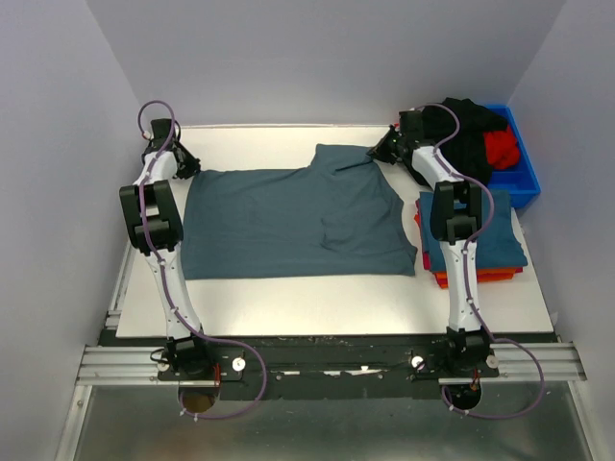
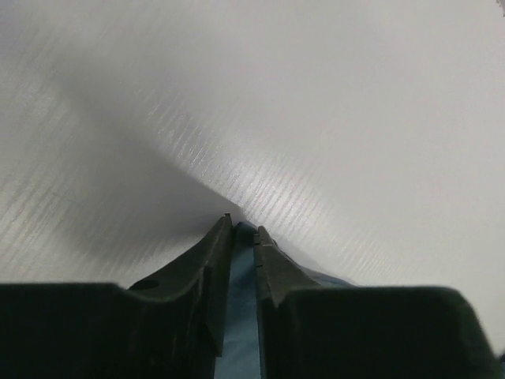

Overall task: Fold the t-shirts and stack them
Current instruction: Grap the side of the flattened tshirt furthest away from the robot with both arms

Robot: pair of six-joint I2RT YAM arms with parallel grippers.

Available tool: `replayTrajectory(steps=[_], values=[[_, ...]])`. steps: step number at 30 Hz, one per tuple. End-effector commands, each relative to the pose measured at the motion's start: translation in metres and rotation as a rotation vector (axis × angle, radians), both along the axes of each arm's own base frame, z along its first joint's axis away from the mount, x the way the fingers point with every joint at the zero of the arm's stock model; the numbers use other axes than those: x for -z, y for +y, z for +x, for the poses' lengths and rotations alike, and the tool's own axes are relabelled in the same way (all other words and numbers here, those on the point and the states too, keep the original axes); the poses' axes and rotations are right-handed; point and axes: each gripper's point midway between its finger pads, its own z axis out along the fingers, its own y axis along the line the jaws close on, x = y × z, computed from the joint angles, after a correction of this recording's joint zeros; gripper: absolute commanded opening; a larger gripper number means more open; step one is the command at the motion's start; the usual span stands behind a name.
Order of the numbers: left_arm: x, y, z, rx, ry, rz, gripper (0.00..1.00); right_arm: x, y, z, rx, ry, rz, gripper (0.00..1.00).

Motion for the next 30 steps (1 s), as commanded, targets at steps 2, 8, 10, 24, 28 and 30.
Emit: replayTrajectory(steps=[2,8,10,24,28,30], values=[[0.015,0.005,-0.006,-0.005,0.049,0.016,0.15,-0.036,0.001,0.001,-0.029,-0.063,0.006,0.01],[0.000,0.013,0.001,0.003,0.015,0.071,0.00,-0.048,0.000,0.003,-0.040,-0.090,-0.003,0.01],[-0.007,0.014,0.000,-0.001,-0.012,0.078,0.00,-0.052,0.001,0.002,-0.045,-0.094,0.001,0.01],[-0.044,0.009,-0.008,0.008,-0.137,0.092,0.00,-0.061,-0.002,-0.009,-0.057,-0.104,-0.024,0.01],[-0.051,0.014,-0.012,-0.005,-0.141,0.114,0.00,-0.067,-0.003,-0.010,-0.060,-0.114,-0.022,0.01],[-0.054,0.015,-0.014,-0.008,-0.149,0.120,0.00,-0.071,-0.002,-0.010,-0.068,-0.121,-0.019,0.01]])
